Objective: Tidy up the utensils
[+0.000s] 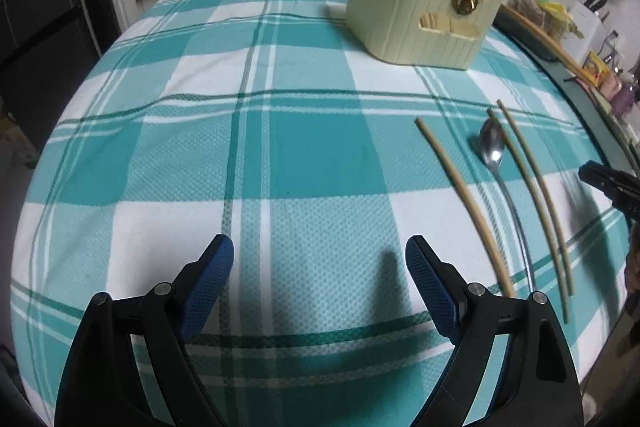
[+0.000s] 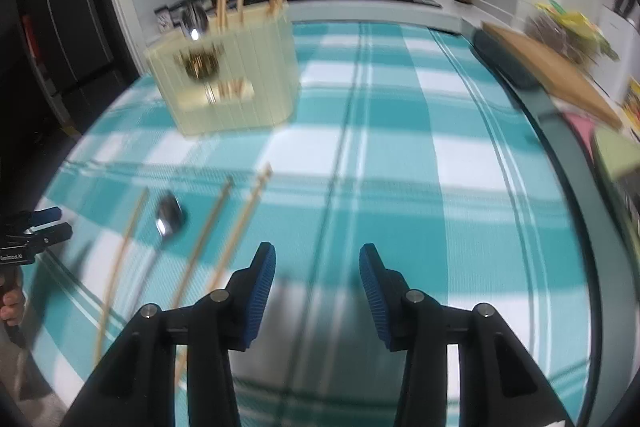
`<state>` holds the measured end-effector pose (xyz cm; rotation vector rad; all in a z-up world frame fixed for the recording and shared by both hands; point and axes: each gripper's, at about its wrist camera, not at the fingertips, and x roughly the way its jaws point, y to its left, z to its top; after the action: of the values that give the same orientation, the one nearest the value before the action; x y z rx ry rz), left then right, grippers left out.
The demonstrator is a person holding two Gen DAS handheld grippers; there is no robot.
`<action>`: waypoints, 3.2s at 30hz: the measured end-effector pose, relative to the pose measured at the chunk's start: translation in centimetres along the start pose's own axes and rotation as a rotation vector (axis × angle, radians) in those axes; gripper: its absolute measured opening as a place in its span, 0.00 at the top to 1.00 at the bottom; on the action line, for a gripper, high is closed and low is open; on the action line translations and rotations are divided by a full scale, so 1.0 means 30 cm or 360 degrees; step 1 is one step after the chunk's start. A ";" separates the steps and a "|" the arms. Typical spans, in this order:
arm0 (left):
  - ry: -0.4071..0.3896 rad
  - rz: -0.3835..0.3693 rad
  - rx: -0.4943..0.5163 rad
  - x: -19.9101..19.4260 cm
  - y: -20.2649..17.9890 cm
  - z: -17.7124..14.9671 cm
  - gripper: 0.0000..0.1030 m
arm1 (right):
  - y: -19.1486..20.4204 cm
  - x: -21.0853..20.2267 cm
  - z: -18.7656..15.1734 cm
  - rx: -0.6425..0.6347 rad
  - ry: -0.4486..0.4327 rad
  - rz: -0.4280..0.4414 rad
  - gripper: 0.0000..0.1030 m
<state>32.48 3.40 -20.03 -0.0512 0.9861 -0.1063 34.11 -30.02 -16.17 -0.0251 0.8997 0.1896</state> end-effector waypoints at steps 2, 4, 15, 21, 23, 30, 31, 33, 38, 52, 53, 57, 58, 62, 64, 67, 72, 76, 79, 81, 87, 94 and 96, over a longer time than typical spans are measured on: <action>-0.0056 0.0047 0.0014 0.006 -0.012 -0.009 0.14 | 0.007 0.016 -0.050 0.0001 0.0004 -0.0093 0.57; -0.0068 0.0087 0.0031 0.019 -0.024 -0.011 0.11 | -0.001 0.042 -0.074 0.0028 0.0016 -0.0127 0.57; -0.0042 0.0117 0.0079 0.047 -0.037 -0.008 0.00 | -0.015 0.057 -0.098 0.0064 -0.0025 -0.0158 0.50; -0.0043 0.0117 0.0079 0.047 -0.038 -0.009 0.00 | -0.014 0.058 -0.098 0.0061 -0.0026 -0.0162 0.50; -0.0043 0.0117 0.0079 0.047 -0.038 -0.010 0.00 | -0.014 0.058 -0.098 0.0062 -0.0027 -0.0161 0.50; -0.0044 0.0117 0.0079 0.048 -0.037 -0.011 0.00 | -0.013 0.058 -0.099 0.0062 -0.0028 -0.0161 0.50; -0.0044 0.0117 0.0079 0.048 -0.037 -0.011 0.00 | -0.013 0.058 -0.099 0.0062 -0.0028 -0.0161 0.50; -0.0044 0.0117 0.0078 0.047 -0.036 -0.012 0.00 | -0.013 0.058 -0.099 0.0061 -0.0028 -0.0162 0.50; -0.0044 0.0116 0.0080 0.048 -0.036 -0.012 0.00 | -0.013 0.058 -0.099 0.0062 -0.0029 -0.0161 0.50; -0.0046 0.0116 0.0079 0.048 -0.036 -0.012 0.00 | -0.013 0.059 -0.099 0.0062 -0.0030 -0.0161 0.50; -0.0046 0.0116 0.0079 0.048 -0.036 -0.012 0.00 | -0.013 0.059 -0.099 0.0062 -0.0031 -0.0161 0.50; -0.0046 0.0116 0.0079 0.047 -0.035 -0.013 0.00 | -0.013 0.059 -0.099 0.0062 -0.0031 -0.0161 0.50; -0.0046 0.0116 0.0079 0.047 -0.035 -0.013 0.00 | -0.013 0.059 -0.099 0.0062 -0.0031 -0.0161 0.50; -0.0046 0.0116 0.0079 0.047 -0.036 -0.012 0.00 | -0.013 0.058 -0.099 0.0062 -0.0031 -0.0161 0.50; -0.0046 0.0116 0.0079 0.047 -0.036 -0.012 0.00 | -0.013 0.059 -0.099 0.0062 -0.0031 -0.0161 0.50; -0.0047 0.0116 0.0079 0.047 -0.036 -0.013 0.00 | -0.013 0.059 -0.099 0.0063 -0.0032 -0.0161 0.50; -0.0047 0.0115 0.0078 0.048 -0.036 -0.013 0.00 | -0.013 0.059 -0.099 0.0063 -0.0032 -0.0161 0.50; -0.0049 0.0112 0.0075 0.047 -0.035 -0.013 0.00 | -0.014 0.059 -0.099 0.0063 -0.0032 -0.0161 0.50; -0.0051 0.0126 0.0024 0.025 -0.030 -0.015 0.02 | -0.014 0.059 -0.099 0.0064 -0.0032 -0.0161 0.50; -0.0067 -0.0011 -0.0063 -0.012 -0.040 -0.024 0.03 | -0.014 0.058 -0.099 0.0063 -0.0032 -0.0161 0.50; -0.0054 -0.0167 0.0014 -0.036 -0.212 0.000 0.03 | -0.015 0.058 -0.099 0.0065 -0.0033 -0.0160 0.50; -0.0010 0.0068 0.0073 0.047 -0.295 -0.001 0.15 | -0.013 0.061 -0.098 0.0071 -0.0033 -0.0154 0.50; -0.0042 0.0084 0.0085 0.043 -0.294 -0.012 0.15 | -0.012 0.061 -0.098 0.0070 -0.0033 -0.0155 0.50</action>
<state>32.29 -5.52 -20.48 0.0224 0.9572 -0.0833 33.00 -30.38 -19.45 -0.0262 0.8795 0.0792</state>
